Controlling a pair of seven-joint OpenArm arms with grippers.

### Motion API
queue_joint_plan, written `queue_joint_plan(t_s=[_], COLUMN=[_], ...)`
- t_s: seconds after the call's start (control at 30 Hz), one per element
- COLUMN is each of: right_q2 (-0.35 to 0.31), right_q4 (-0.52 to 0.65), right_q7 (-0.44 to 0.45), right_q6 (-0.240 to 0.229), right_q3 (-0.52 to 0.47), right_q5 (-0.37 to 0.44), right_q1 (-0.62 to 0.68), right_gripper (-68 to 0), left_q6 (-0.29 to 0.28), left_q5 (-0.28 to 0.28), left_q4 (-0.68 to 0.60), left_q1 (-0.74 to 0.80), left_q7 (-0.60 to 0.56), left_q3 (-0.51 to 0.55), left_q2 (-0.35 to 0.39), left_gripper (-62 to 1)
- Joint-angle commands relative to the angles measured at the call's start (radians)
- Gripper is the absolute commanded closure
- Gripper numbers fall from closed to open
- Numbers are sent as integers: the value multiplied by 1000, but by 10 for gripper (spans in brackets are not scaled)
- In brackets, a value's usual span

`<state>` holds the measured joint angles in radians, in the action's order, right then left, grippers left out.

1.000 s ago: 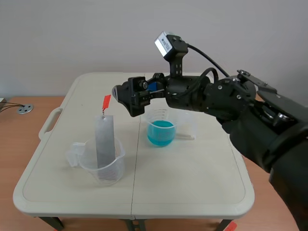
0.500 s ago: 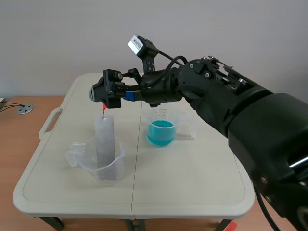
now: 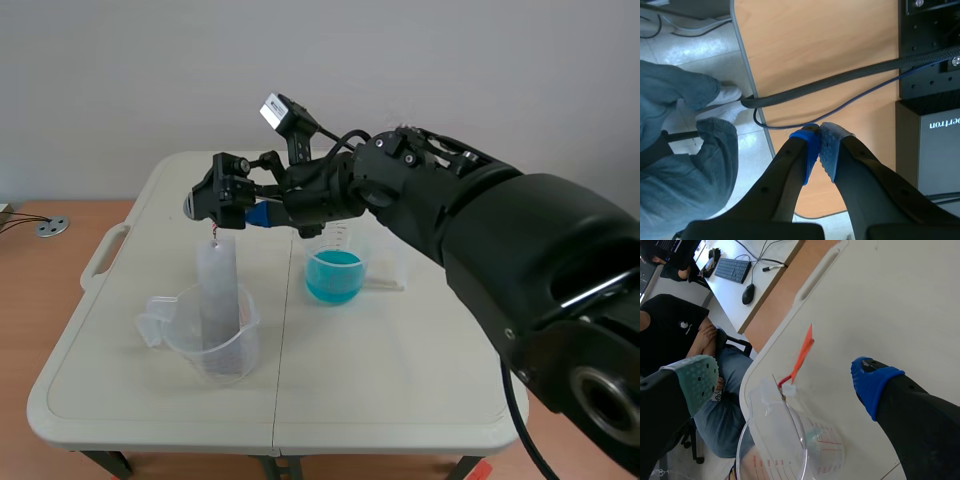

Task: Hold the metal plate by the orange handle, dip it into the blue solution, take it out and point at it, then put the plate back in the beaker on the left.
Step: 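Lift the metal plate out of the left beaker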

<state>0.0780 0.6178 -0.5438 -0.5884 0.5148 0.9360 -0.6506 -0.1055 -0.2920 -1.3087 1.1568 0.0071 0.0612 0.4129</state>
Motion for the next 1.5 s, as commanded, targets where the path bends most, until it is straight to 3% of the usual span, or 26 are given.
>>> queue_joint_plan(t_s=[0.0, 0.43, 0.73, 0.93, 1.07, 1.13, 1.47], right_q2=[9, 9, 9, 9, 13, 20, 59], right_q4=[26, 26, 26, 26, 26, 26, -7], right_q7=[13, 10, 11, 10, 7, 7, 7], right_q6=[-7, -7, -6, -3, -3, -3, 21], right_q3=[-3, -3, -3, -3, -3, -3, -3], right_q5=[19, 19, 27, 38, 37, 37, 37], right_q1=[-34, -33, -33, -33, -33, -33, -33], right_gripper=[-535, -307, -245, -248, -372, -396, -396], left_q6=[-3, -3, -3, -3, -3, -3, -3], left_q5=[-2, -3, -3, -3, -3, -3, -3], left_q4=[-6, -6, -6, -6, -6, -6, -6], left_q1=[14, 6, 6, 6, 6, 6, 6], left_q7=[-6, 18, 17, 17, 17, 16, 17], left_q3=[5, 5, 5, 5, 5, 5, 5], left_q2=[-2, -2, -2, -2, -2, -2, -2], left_gripper=[-19, -19, -19, -19, -19, -19, -19])
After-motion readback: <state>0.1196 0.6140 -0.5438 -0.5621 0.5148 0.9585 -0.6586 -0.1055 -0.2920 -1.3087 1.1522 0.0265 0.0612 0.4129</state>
